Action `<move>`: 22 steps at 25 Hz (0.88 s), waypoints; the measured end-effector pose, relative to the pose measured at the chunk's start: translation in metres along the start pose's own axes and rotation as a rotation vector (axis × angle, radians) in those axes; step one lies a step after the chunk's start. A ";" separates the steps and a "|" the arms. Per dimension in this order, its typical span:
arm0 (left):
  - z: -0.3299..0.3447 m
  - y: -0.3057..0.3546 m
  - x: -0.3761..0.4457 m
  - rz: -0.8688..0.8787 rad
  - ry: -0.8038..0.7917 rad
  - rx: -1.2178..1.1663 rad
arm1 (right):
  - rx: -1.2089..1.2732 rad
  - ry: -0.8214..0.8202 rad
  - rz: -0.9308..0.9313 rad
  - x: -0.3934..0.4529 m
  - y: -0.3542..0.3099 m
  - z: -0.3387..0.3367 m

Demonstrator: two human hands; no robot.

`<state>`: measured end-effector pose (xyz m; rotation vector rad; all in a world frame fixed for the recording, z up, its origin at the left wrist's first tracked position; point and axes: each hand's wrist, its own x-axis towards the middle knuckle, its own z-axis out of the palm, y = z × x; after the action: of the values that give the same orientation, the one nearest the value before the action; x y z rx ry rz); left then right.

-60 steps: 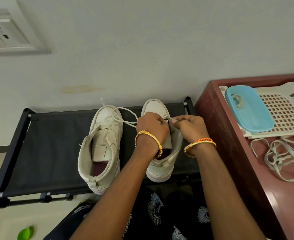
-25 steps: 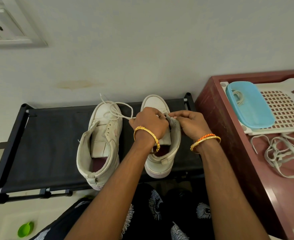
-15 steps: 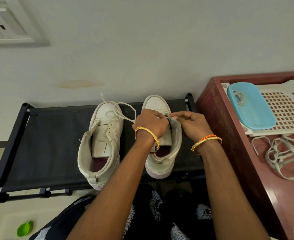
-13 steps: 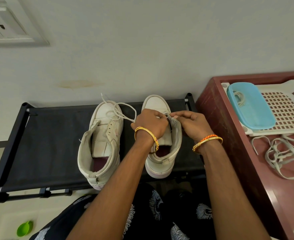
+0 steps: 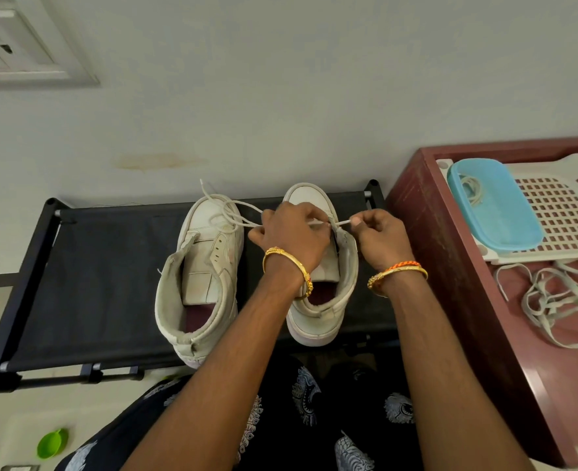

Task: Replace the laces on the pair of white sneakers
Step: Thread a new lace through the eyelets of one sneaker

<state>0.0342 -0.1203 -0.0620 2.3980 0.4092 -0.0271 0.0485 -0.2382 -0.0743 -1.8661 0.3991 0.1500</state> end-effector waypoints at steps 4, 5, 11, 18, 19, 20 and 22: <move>-0.010 -0.020 0.007 0.026 0.048 -0.121 | 0.524 0.219 0.227 0.009 -0.002 -0.024; -0.013 -0.027 0.009 0.032 0.052 -0.181 | 0.632 0.259 0.249 0.009 -0.003 -0.031; -0.028 -0.034 0.001 0.025 -0.042 -0.244 | 0.850 0.355 0.113 0.006 -0.009 -0.028; -0.011 -0.021 -0.026 0.006 -0.061 -0.136 | -0.288 -0.096 -0.280 -0.007 0.000 -0.004; -0.010 -0.020 -0.026 0.010 -0.050 -0.112 | -0.302 -0.093 -0.304 -0.009 -0.002 -0.002; -0.010 -0.019 -0.026 0.008 -0.043 -0.100 | -0.310 -0.074 -0.313 -0.009 -0.003 -0.001; -0.010 -0.016 -0.025 -0.006 -0.045 -0.100 | -0.342 -0.052 -0.277 -0.007 -0.003 -0.001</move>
<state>0.0046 -0.1098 -0.0612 2.2931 0.3882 -0.0614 0.0424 -0.2373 -0.0692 -2.2278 0.0771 0.0807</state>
